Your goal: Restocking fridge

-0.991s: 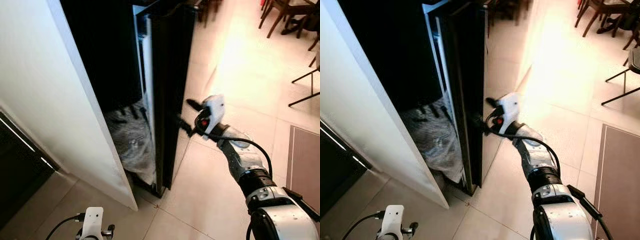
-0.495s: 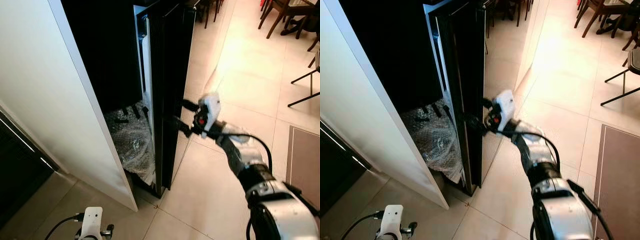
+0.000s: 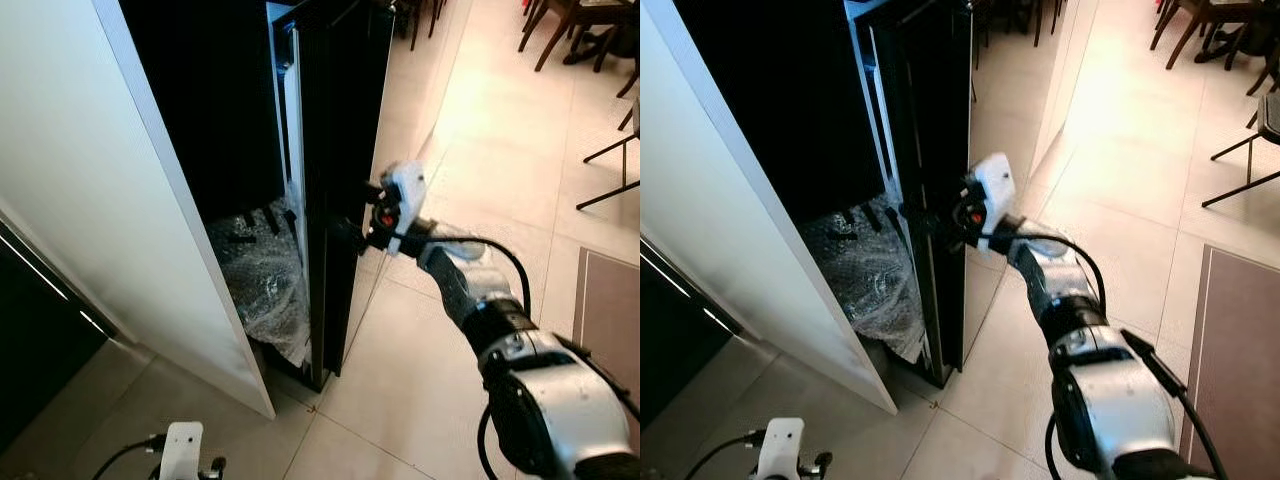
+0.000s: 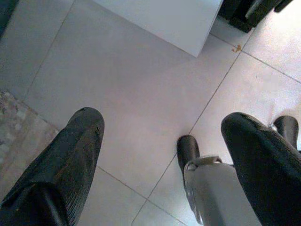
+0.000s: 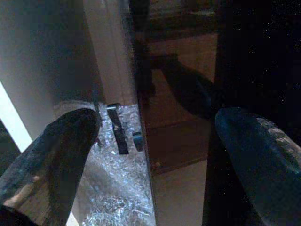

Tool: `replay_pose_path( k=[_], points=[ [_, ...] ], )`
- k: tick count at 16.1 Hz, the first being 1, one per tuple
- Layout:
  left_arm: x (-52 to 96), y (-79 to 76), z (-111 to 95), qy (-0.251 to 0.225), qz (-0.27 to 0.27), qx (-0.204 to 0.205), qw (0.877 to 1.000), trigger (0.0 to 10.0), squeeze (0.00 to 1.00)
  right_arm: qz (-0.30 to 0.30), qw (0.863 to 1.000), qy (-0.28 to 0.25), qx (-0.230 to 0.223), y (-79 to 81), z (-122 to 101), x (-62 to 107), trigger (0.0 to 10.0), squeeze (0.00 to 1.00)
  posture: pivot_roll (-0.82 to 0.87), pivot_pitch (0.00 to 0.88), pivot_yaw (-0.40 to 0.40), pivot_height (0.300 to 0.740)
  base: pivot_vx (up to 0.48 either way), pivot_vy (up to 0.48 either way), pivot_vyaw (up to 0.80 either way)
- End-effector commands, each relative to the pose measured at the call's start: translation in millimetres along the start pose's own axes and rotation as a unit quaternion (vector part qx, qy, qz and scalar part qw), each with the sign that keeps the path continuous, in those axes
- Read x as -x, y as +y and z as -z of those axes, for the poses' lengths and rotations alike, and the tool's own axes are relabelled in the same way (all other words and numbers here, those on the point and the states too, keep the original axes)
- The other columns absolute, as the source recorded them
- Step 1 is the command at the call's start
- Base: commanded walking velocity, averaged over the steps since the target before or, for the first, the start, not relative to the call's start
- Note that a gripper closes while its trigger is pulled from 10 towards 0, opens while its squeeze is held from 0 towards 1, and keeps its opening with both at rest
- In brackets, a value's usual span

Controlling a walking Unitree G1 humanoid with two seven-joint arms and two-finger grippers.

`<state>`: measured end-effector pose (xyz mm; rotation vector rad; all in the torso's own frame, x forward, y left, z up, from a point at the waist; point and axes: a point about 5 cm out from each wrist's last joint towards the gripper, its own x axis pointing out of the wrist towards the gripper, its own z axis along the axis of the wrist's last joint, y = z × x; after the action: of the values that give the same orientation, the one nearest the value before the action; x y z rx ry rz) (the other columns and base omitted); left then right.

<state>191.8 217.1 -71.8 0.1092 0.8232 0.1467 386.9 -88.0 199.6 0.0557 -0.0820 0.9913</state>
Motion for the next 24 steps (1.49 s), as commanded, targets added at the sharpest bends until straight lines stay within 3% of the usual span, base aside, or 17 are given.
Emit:
replay_pose_path(
  k=[1, 4, 5, 8, 13, 15, 20, 24],
  points=[
    [1.8, 0.8, 6, 0.007, -0.002, -0.004, 1.0, 10.0, 0.0, -0.015, 1.0, -0.008, -0.002, 3.8, -10, -11.3, 10.0, 0.0, 0.08, 0.153, -0.022, 0.729, 0.0, 0.0, 0.0],
    [0.9, 0.7, 2, 0.0, -0.003, -0.002, 1.0, 10.0, 0.0, -0.035, 0.999, 0.003, 0.008, 12.5, -22, -30.5, 10.0, 0.0, 0.1, 0.152, -0.031, 0.729, 0.0, 0.0, 0.0],
    [0.5, 1.4, 1, -0.003, -0.004, -0.001, 1.0, 10.0, 0.0, -0.055, 0.998, -0.004, 0.005, 21.6, -32, -44.1, 10.0, 0.0, 0.1, 0.15, -0.032, 0.729, 0.0, 0.0, 0.0],
    [0.2, 1.6, 0, -0.005, -0.005, -0.001, 1.0, 10.0, 0.0, -0.088, 0.996, -0.016, 0.005, 39.3, -43, -63.5, 10.0, 0.0, 0.11, 0.137, -0.037, 0.729, 0.0, 0.0, 0.0],
    [0.2, 1.1, -1, -0.007, -0.006, 0.002, 1.0, 10.0, 0.0, -0.092, 0.996, -0.022, -0.007, 48.5, -44, -73.3, 10.0, 0.0, 0.12, 0.132, -0.036, 0.729, 0.0, 0.0, 0.0],
    [0.3, 0.1, -1, -0.007, -0.004, -0.001, 1.0, 10.0, 0.0, -0.079, 0.996, -0.029, -0.007, 41.1, -43, -66.8, 10.0, 0.0, 0.1, 0.133, -0.03, 0.729, 0.0, 0.0, 0.0],
    [-0.6, -2.9, -3, -0.009, 0.0, -0.001, 1.0, 10.0, 0.0, -0.019, 0.997, -0.073, -0.006, 11.8, -35, -32.6, 10.0, 0.0, 0.08, 0.137, -0.022, 0.729, 0.0, 0.0, 0.0],
    [-0.6, -4.4, -2, -0.005, 0.003, -0.002, 1.0, 10.0, 0.0, 0.057, 0.992, -0.097, -0.056, -5.2, 20, 36.0, 10.0, 0.0, 0.06, 0.134, -0.016, 0.729, 0.0, 0.0, 0.0]
  ],
)
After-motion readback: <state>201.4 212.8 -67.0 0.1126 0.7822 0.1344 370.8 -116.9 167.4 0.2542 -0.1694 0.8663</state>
